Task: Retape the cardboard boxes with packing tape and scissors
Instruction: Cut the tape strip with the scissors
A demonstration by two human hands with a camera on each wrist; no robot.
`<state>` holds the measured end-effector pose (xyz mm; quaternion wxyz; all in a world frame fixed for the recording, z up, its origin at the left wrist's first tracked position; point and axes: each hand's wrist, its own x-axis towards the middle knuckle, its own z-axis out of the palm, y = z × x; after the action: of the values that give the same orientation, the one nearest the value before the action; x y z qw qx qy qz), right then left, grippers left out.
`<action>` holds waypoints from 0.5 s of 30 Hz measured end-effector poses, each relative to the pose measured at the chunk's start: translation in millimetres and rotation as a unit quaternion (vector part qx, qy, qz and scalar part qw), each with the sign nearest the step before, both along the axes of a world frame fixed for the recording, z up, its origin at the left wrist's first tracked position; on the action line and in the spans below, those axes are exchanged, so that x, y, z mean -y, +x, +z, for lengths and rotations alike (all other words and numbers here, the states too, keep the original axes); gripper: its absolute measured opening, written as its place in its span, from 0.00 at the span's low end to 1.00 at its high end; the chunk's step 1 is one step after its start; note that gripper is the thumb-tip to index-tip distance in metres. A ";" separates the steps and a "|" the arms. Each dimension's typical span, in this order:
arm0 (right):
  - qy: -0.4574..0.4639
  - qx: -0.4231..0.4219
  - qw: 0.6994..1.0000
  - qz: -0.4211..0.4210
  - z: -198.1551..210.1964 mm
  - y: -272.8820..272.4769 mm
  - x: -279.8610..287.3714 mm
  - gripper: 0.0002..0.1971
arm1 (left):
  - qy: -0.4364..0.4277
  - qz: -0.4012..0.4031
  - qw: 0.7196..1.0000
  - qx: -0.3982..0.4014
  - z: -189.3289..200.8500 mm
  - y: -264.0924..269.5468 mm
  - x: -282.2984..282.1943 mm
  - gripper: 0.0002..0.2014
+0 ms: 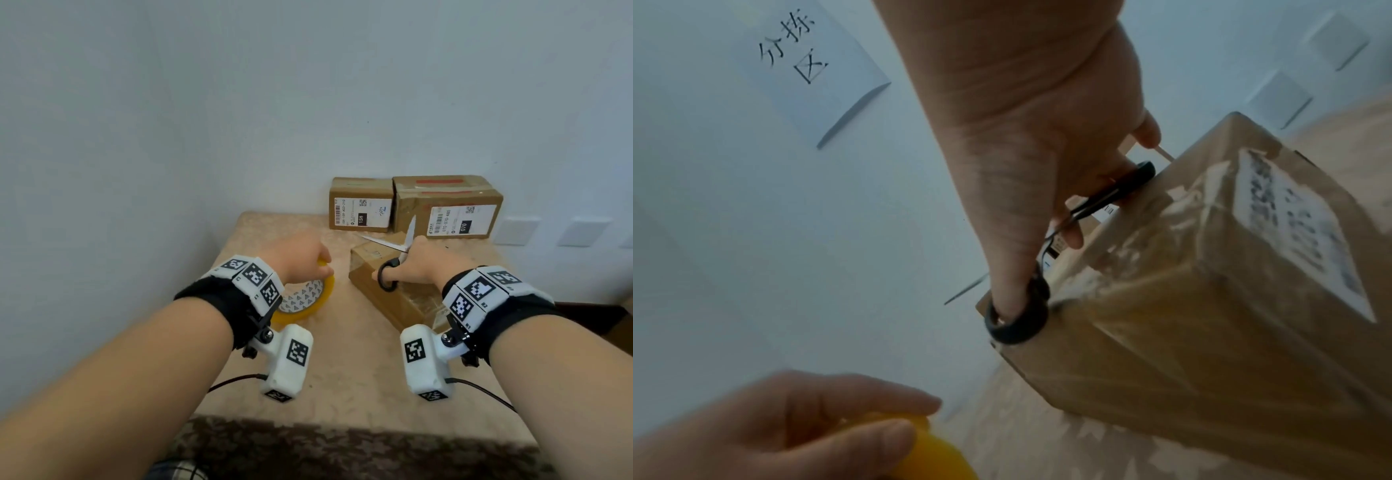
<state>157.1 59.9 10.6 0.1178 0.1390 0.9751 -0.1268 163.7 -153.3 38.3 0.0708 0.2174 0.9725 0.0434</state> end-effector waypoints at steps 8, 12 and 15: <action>-0.331 -0.032 0.942 0.055 55.3 41.1 13.4 0.25 | -0.013 -0.004 1.000 0.011 -4.0 -5.7 -7.1 0.19; -0.335 0.184 0.923 0.037 54.8 60.1 4.3 0.38 | -0.043 -0.020 0.999 0.004 -6.5 -6.3 -14.5 0.18; -0.298 0.264 0.917 0.034 44.5 67.4 -1.7 0.41 | -0.047 -0.020 0.999 0.004 -8.3 -9.4 -17.0 0.18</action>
<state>224.4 61.6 55.1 0.4112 0.0931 0.8297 -0.3657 154.4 -136.3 30.0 0.0853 0.2329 0.9687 -0.0032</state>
